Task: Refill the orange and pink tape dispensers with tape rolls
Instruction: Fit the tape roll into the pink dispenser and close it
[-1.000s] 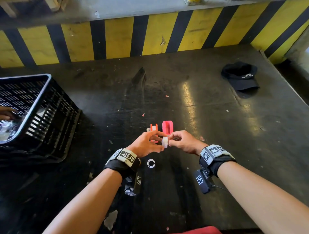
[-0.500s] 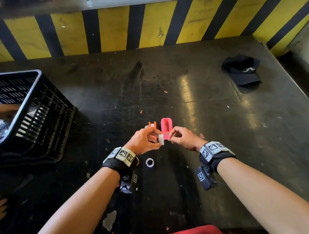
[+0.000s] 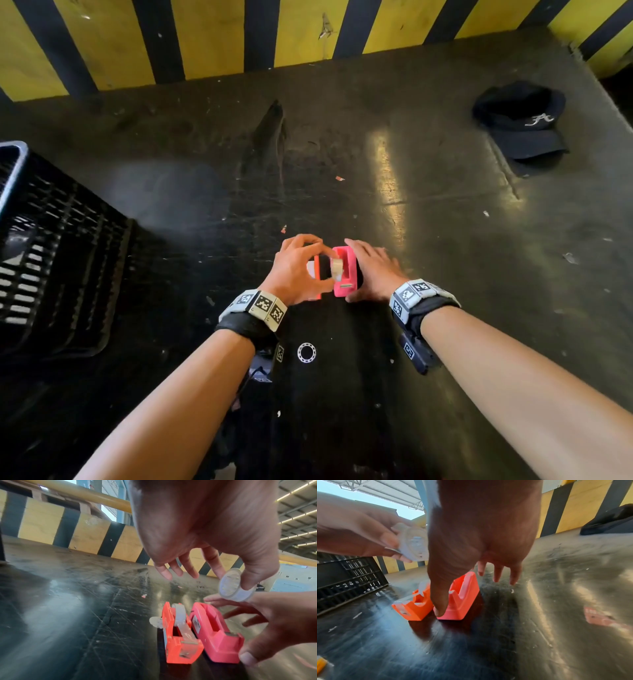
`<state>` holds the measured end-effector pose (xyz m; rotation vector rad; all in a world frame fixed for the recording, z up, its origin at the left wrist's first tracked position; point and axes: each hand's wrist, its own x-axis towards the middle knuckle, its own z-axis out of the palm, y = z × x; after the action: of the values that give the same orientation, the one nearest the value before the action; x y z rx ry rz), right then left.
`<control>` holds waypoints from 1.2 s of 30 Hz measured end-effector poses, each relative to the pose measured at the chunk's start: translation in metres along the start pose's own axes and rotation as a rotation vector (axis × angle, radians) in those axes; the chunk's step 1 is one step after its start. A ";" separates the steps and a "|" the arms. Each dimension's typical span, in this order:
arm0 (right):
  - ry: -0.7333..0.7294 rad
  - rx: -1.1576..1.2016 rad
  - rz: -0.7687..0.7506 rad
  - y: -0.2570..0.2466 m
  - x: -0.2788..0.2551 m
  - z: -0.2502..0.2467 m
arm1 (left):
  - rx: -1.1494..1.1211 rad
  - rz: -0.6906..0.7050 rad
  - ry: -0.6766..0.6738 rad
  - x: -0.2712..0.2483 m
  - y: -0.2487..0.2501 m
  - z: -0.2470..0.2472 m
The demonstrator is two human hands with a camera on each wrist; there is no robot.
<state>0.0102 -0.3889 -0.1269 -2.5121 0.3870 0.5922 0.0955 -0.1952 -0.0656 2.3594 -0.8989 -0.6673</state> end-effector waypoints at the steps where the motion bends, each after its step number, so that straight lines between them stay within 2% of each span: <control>1: 0.010 -0.003 -0.015 0.000 0.002 0.001 | 0.024 -0.005 0.010 0.006 -0.002 0.004; 5: 0.055 0.027 -0.048 0.006 0.010 0.008 | 0.091 -0.032 0.057 0.026 -0.008 0.021; 14: 0.123 0.149 -0.131 0.011 0.008 0.002 | 0.089 -0.069 0.023 0.035 -0.010 0.031; 33: 0.211 0.310 -0.226 -0.025 -0.045 -0.015 | 0.098 -0.018 0.095 -0.007 0.008 0.010; 36: 0.236 0.312 -0.242 -0.028 -0.049 -0.017 | 0.027 0.021 0.153 -0.013 0.010 0.006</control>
<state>-0.0164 -0.3676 -0.0786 -2.2836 0.2327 0.1288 0.0786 -0.1949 -0.0607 2.3843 -0.8686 -0.4618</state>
